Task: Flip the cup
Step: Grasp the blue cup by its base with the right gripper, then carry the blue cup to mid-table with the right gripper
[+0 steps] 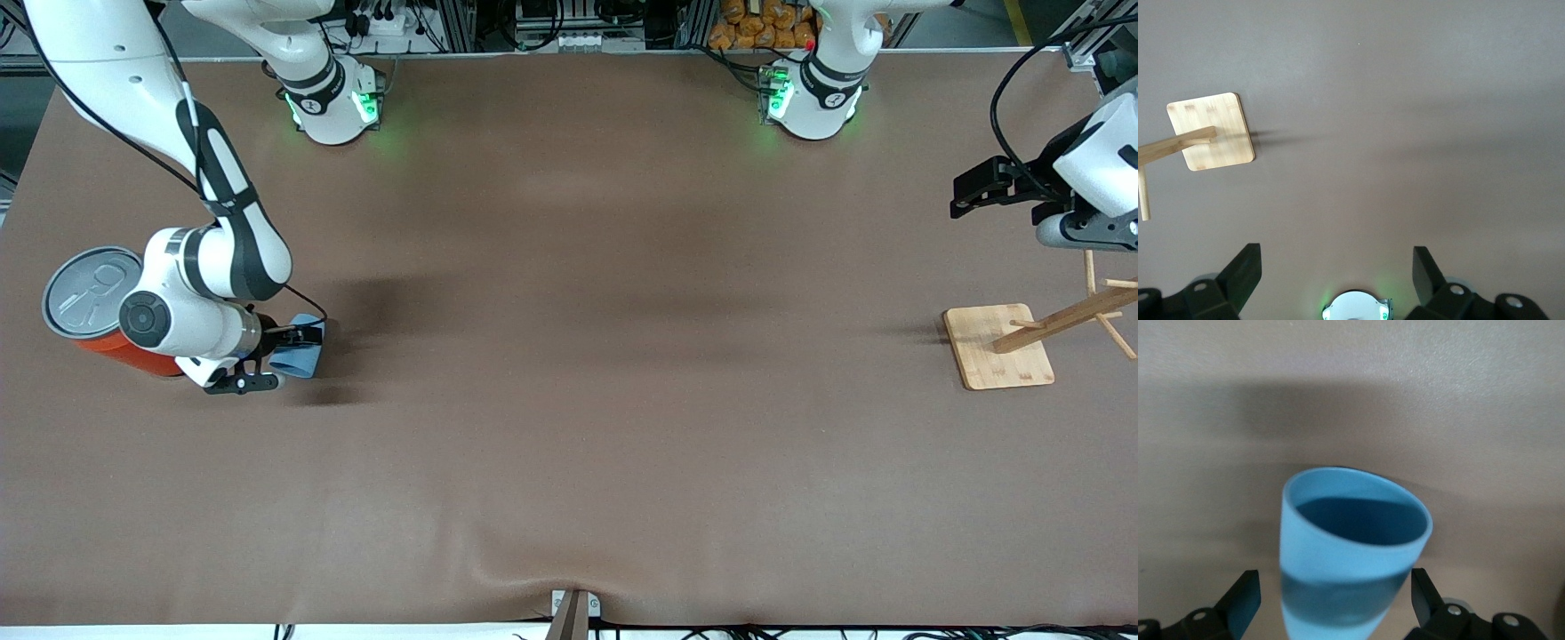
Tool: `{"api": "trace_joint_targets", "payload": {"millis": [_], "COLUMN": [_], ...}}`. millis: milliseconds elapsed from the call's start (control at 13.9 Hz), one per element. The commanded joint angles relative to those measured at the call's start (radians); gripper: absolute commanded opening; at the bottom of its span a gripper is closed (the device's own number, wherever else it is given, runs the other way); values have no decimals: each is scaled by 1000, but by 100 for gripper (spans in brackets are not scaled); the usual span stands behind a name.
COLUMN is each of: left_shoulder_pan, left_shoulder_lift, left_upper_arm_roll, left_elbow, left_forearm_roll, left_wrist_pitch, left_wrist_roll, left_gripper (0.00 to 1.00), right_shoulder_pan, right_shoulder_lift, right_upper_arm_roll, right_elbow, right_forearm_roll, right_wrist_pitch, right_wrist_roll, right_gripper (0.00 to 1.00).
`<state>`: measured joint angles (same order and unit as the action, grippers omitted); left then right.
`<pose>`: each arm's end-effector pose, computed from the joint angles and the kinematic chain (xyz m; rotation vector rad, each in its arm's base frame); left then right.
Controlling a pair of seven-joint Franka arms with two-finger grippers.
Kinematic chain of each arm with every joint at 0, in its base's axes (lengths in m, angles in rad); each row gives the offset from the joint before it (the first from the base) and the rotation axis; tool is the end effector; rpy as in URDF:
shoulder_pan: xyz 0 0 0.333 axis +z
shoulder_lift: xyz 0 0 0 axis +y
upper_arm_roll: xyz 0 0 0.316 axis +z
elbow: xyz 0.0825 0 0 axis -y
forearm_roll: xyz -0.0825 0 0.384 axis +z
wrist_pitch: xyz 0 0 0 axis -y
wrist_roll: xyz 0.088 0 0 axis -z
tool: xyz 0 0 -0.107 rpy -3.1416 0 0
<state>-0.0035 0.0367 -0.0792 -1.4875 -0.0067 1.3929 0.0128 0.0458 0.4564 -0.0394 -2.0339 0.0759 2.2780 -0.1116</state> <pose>0.5451 -0.0451 0.6285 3.1262 -0.1508 -0.2060 0.5753 0.0056 0.2020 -3.0775 -0.0996 0.3235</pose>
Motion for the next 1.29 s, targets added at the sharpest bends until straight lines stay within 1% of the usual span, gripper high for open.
{"api": "trace_joint_targets", "payload": {"millis": [0,72,143,215,287,359,502,574,789,932,1076,1147,1219], "left_shoulder_pan": [-4,-4,-4,-4,-4,-4,-4,-4,-4,-4,-4,-4,-4], "left_shoulder_lift": [0,0,0,0,0,0,0,0,0,0,0,0,0], "left_upper_arm_roll": [-2,-2,-2,-2,-2,-2,-1,-2,-2,-2,-2,-2,-2], "left_elbow": [7,7,7,7,7,7,7,7,7,7,7,7,7], "left_forearm_roll": [7,7,7,7,7,7,7,7,7,7,7,7,7], "left_wrist_pitch": [-14,-14,-14,-14,-14,-14,-14,-14,-14,-14,-14,-14,-14], "left_wrist_roll": [-19,-19,-19,-19,-19,-19,-19,-19,-19,-19,-19,-19,-19], "left_gripper": [100,100,100,100,100,100,100,100,100,100,100,100,100], "right_shoulder_pan": [0,0,-1,-1,0,-3,0,12,51,97,196,245,306], "right_shoulder_lift": [-16,-24,-28,-25,-22,-22,-13,19,126,174,220,241,246], "right_upper_arm_roll": [4,12,30,42,52,74,139,180,286,315,319,319,315], "right_elbow": [-43,-40,-29,3,32,61,169,238,436,515,617,648,655], "right_forearm_roll": [-15,-15,-15,-13,-13,-10,-7,-7,-4,-10,-24,-30,-41], "right_wrist_pitch": [40,31,15,9,8,2,-66,-92,-98,-94,-91,-86,-66], "right_wrist_roll": [-16,-17,-23,-22,-20,-22,-22,-20,-11,-25,-54,-94,-100], "right_gripper": [52,25,11,7,5,2,0,0,0,0,0,0,0]}}
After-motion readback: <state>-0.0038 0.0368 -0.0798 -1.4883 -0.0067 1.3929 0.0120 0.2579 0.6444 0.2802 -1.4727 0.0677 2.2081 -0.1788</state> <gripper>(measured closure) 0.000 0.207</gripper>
